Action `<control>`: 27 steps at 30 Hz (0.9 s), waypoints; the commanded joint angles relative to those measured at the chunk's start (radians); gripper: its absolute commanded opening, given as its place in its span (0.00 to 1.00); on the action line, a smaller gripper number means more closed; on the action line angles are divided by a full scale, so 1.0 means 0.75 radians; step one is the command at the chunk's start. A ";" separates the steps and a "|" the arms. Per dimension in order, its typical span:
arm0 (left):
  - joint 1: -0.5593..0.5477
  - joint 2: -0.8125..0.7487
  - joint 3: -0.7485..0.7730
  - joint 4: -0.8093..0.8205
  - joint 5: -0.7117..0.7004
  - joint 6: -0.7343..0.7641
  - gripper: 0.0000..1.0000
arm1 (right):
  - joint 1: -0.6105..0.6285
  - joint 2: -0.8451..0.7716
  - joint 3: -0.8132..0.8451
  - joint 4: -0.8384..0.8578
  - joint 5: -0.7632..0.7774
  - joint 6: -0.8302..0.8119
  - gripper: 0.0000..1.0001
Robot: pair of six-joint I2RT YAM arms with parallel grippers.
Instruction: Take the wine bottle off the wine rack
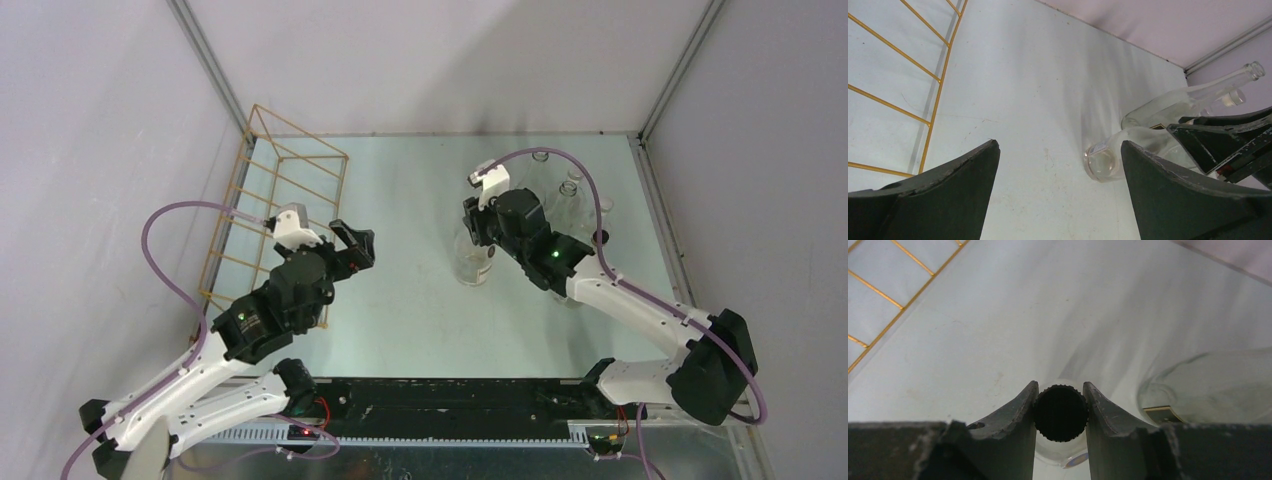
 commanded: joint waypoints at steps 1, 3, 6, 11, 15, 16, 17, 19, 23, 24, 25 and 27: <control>0.010 0.008 -0.008 0.032 -0.038 -0.034 0.98 | -0.046 -0.055 0.064 0.019 0.184 -0.100 0.03; 0.009 0.016 -0.007 0.041 -0.034 -0.032 0.98 | -0.084 -0.049 0.064 -0.003 0.187 -0.100 0.02; 0.010 0.029 0.001 0.051 -0.028 -0.021 0.98 | -0.162 -0.040 0.064 -0.023 0.175 -0.094 0.01; 0.010 0.046 0.013 0.053 -0.020 -0.005 0.98 | -0.254 -0.027 0.065 -0.012 0.149 -0.081 0.01; 0.010 0.043 0.011 0.042 -0.026 -0.001 0.98 | -0.275 -0.029 0.063 -0.014 0.175 -0.086 0.01; 0.010 0.040 0.006 0.040 -0.028 -0.002 0.99 | -0.275 -0.029 0.064 -0.018 0.190 -0.086 0.01; 0.010 0.037 0.002 0.042 -0.031 -0.002 0.99 | -0.276 -0.030 0.064 -0.021 0.198 -0.086 0.01; 0.010 0.031 -0.011 0.044 -0.035 -0.005 0.99 | -0.275 -0.034 0.065 -0.034 0.220 -0.083 0.01; 0.010 0.027 -0.029 0.054 -0.030 -0.012 0.99 | -0.276 -0.041 0.065 -0.059 0.223 -0.072 0.12; 0.010 0.027 -0.030 0.057 -0.027 -0.012 0.99 | -0.276 -0.043 0.065 -0.067 0.222 -0.067 0.18; 0.010 0.028 -0.031 0.058 -0.022 -0.012 1.00 | -0.276 -0.044 0.065 -0.070 0.217 -0.064 0.22; 0.009 0.033 -0.027 0.050 -0.027 -0.018 1.00 | -0.276 -0.049 0.065 -0.083 0.208 -0.058 0.31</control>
